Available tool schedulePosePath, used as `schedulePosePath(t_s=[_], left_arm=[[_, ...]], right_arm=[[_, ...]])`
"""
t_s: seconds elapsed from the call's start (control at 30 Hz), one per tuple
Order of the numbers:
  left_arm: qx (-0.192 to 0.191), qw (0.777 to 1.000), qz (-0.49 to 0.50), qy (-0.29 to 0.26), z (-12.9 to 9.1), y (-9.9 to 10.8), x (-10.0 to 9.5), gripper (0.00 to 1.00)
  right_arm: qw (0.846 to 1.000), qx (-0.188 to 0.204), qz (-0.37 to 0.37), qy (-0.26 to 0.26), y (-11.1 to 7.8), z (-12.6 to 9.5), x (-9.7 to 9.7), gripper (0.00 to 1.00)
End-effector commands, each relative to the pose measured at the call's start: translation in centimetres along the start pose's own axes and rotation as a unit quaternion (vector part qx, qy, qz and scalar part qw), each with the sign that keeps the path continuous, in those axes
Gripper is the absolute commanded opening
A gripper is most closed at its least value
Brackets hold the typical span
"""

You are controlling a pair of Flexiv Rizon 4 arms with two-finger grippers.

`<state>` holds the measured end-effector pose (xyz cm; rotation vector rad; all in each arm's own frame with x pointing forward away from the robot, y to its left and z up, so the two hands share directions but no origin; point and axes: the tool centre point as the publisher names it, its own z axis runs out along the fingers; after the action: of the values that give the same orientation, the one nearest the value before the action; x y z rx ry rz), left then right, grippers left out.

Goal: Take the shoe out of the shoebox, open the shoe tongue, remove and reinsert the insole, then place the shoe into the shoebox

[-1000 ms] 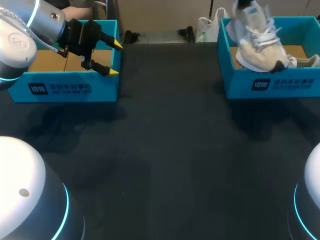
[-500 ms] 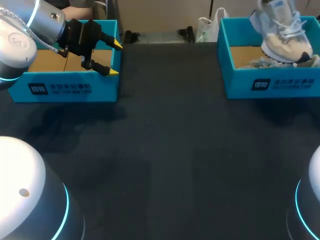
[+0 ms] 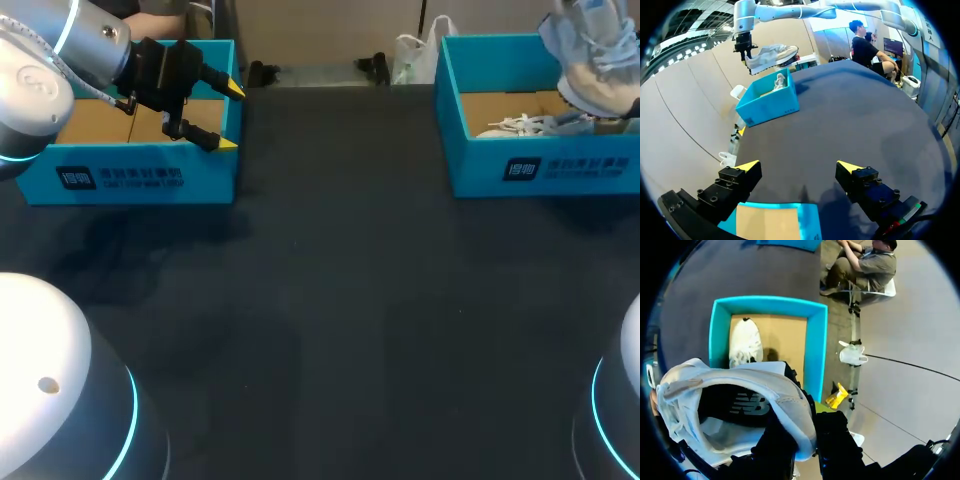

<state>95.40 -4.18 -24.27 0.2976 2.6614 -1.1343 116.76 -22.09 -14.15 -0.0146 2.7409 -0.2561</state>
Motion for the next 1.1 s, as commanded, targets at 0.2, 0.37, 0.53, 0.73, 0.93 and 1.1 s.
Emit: schedulePosePath(t_s=[0.2,0.37,0.53,0.73,0.93,1.1], left_arm=[[-0.001,1.0,0.0,0.001,0.0,0.0,-0.1,1.0],[-0.001,1.0,0.0,0.001,0.0,0.0,-0.1,1.0],[-0.001,1.0,0.0,0.001,0.0,0.0,-0.1,1.0],[-0.001,1.0,0.0,0.001,0.0,0.0,-0.1,1.0],[-0.001,1.0,0.0,0.001,0.0,0.0,-0.1,1.0],[-0.001,1.0,0.0,0.001,0.0,0.0,-0.1,1.0]], right_arm=[[0.999,0.013,0.029,-0.008,-4.3,1.9,-2.4,0.0],[0.999,0.027,0.029,0.001,-5.3,2.6,-2.6,0.0],[0.999,0.027,0.029,0.001,-5.3,2.6,-2.6,0.0],[0.999,0.027,0.029,0.001,-5.3,2.6,-2.6,0.0],[0.997,0.031,0.065,0.002,-5.6,2.8,-2.2,0.0],[0.961,0.095,0.259,-0.009,-7.2,2.4,-0.6,0.0]])
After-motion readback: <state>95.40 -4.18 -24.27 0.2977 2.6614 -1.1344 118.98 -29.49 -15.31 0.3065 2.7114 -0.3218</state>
